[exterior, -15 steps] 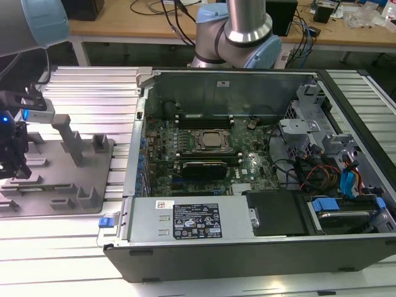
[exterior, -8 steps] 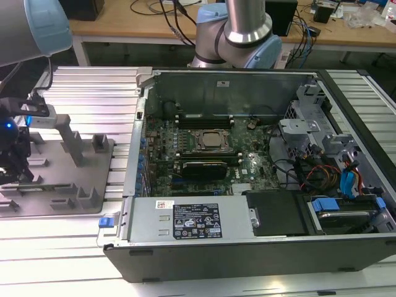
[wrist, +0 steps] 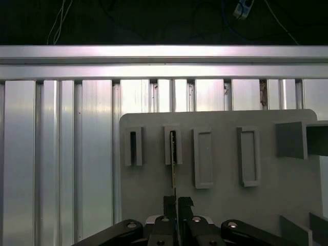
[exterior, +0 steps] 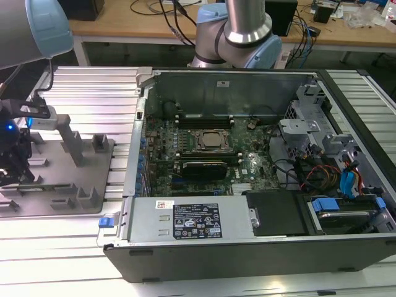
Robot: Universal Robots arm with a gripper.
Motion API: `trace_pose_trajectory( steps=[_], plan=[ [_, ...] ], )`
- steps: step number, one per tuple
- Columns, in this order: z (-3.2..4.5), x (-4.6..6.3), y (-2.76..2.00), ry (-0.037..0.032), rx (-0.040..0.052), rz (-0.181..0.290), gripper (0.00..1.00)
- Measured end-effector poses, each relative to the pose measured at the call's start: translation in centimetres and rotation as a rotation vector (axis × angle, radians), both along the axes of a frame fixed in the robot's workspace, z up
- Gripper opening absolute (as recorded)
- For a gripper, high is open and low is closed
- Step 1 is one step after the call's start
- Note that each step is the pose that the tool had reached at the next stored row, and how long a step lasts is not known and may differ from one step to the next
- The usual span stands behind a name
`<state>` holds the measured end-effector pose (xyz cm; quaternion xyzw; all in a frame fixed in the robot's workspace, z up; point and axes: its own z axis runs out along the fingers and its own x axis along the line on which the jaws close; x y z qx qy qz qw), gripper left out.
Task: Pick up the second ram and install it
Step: 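Pick up the second ram and move it above second insertion slot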
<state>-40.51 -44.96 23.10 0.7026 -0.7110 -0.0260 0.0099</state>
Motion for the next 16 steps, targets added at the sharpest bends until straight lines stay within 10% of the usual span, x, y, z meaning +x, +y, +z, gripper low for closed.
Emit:
trace_pose_trajectory(
  steps=[16],
  plan=[
    [-1.75, -0.2, 0.36, -0.0001, -0.0002, 0.071, 0.21]
  ],
)
